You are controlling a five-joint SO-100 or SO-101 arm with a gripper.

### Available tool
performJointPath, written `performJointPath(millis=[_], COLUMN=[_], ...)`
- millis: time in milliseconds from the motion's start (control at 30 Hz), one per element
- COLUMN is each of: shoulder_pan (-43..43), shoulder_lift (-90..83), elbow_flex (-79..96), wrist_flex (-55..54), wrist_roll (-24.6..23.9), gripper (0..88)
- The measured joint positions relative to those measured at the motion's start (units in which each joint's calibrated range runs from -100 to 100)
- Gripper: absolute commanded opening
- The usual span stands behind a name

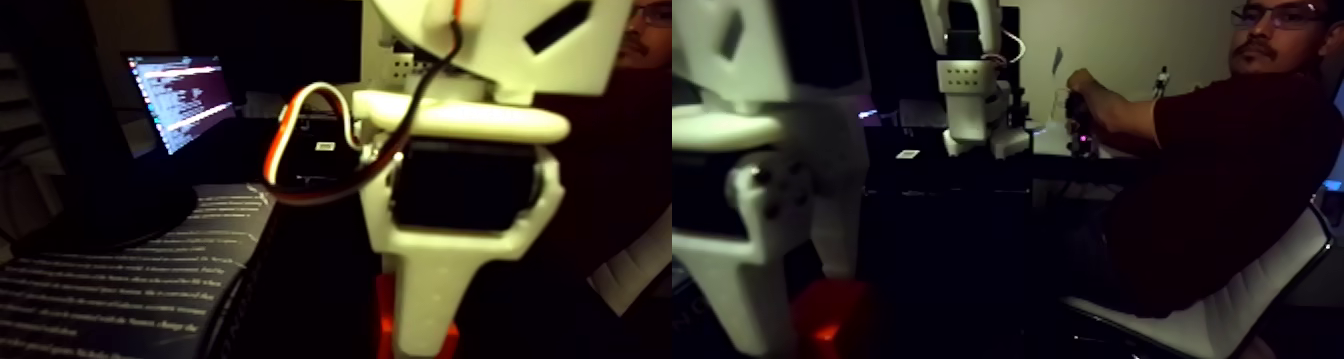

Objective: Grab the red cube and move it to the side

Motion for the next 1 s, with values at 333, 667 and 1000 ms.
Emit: performJointPath(millis=[333,667,1000], shoulder_pan=[0.00,0.00,-0.23], shoulder_lift=[0.00,0.00,-5.38], elbow_flex=[0.00,0.00,0.00], wrist_flex=[1.47,2.20,5.96], wrist_roll=[-0.05,-0.10,-1.84], gripper=[2.2,2.3,2.3])
